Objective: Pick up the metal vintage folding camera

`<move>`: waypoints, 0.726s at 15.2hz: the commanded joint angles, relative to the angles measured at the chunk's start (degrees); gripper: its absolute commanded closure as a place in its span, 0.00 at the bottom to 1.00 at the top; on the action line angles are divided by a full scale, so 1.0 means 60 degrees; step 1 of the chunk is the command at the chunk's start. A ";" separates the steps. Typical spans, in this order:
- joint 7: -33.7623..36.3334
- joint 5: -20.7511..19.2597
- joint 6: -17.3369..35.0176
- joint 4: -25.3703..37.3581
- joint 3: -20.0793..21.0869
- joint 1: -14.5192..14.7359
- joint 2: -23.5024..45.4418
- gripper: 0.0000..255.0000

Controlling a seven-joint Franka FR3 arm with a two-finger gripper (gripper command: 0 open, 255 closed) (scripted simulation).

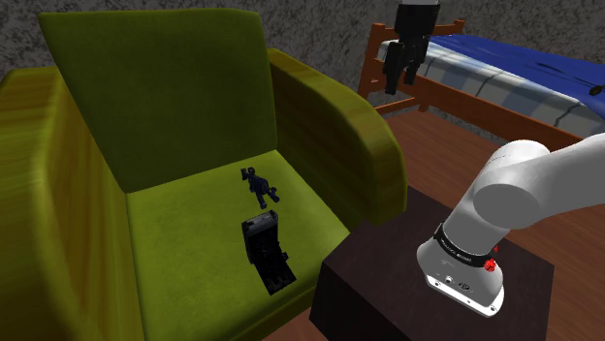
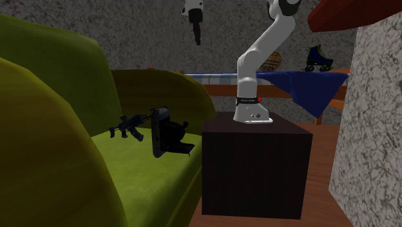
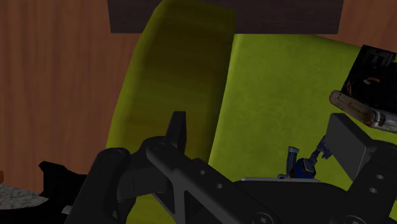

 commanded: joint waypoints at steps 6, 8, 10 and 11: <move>0.0880 0.0617 0.1143 -0.1089 0.0806 0.0278 0.0056 0.00; 0.1226 0.0869 0.1633 -0.1447 0.1145 0.0402 0.0179 0.00; 0.1568 0.1119 0.2143 -0.1759 0.1495 0.0529 0.0365 0.00; 0.1738 0.1243 0.2405 -0.1897 0.1675 0.0591 0.0483 0.00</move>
